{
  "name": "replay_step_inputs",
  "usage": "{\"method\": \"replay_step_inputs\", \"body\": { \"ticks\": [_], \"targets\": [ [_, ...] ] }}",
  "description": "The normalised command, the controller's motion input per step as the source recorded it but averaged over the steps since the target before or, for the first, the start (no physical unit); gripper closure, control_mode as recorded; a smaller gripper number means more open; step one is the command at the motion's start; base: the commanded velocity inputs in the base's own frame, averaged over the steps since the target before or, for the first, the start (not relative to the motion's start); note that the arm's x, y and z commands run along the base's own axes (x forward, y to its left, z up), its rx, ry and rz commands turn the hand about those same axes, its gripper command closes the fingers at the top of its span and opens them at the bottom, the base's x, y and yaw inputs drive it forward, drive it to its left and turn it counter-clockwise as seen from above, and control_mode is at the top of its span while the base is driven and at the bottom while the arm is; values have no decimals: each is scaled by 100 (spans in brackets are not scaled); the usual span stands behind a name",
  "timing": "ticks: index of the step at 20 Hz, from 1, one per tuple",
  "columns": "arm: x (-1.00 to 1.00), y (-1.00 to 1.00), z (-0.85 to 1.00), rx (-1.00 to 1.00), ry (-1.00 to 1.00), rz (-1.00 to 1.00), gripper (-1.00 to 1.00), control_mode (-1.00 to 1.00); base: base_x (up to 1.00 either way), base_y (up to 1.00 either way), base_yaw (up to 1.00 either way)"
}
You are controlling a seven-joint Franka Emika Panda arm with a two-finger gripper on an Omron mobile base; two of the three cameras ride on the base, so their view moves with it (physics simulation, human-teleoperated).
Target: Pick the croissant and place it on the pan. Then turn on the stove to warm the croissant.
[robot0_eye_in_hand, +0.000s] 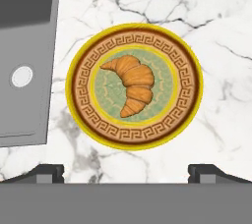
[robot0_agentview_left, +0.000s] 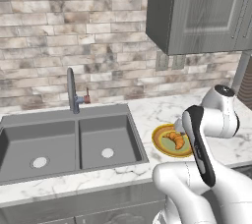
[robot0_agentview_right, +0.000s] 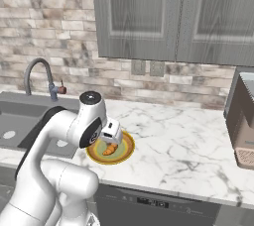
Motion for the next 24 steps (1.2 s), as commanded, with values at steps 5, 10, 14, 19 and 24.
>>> {"method": "replay_step_inputs", "body": {
  "ticks": [5,10,14,19,24],
  "targets": [
    [23,0,-9,0,0,0,-100,-100,0,0,0],
    [25,0,-11,0,0,0,-100,-100,0,0,0],
    [21,-3,-13,0,0,0,-100,-100,0,0,0],
    [18,-4,-16,0,0,0,-100,-100,0,0,0],
    [8,-9,-21,0,0,0,-100,-100,0,0,0]
  ]
}}
